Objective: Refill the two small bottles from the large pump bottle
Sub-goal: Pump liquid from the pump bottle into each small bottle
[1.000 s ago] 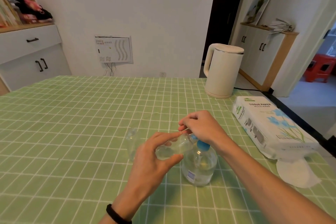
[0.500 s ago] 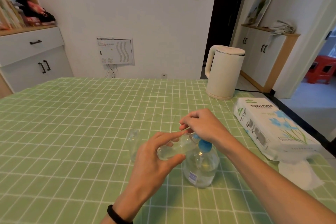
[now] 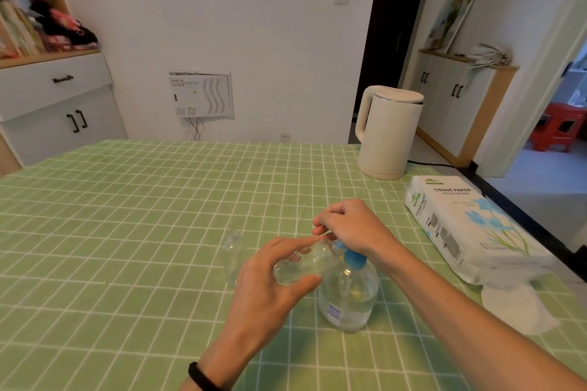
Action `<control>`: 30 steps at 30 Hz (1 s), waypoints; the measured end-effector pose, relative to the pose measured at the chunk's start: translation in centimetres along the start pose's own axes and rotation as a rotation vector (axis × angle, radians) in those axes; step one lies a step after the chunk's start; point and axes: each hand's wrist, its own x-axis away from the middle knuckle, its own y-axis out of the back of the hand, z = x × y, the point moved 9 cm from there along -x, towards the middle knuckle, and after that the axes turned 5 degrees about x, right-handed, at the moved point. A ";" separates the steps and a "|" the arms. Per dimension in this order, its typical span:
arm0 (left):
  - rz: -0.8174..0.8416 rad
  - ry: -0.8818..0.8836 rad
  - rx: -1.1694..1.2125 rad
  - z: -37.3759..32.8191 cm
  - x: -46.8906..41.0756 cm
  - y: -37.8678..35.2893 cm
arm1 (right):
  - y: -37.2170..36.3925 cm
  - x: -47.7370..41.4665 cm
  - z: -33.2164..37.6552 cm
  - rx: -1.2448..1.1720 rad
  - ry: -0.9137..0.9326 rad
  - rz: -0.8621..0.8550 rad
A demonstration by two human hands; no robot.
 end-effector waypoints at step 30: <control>-0.006 0.022 0.021 0.1 -0.4 0.3 | 0.3 0.1 0.9 0.081 0.016 0.012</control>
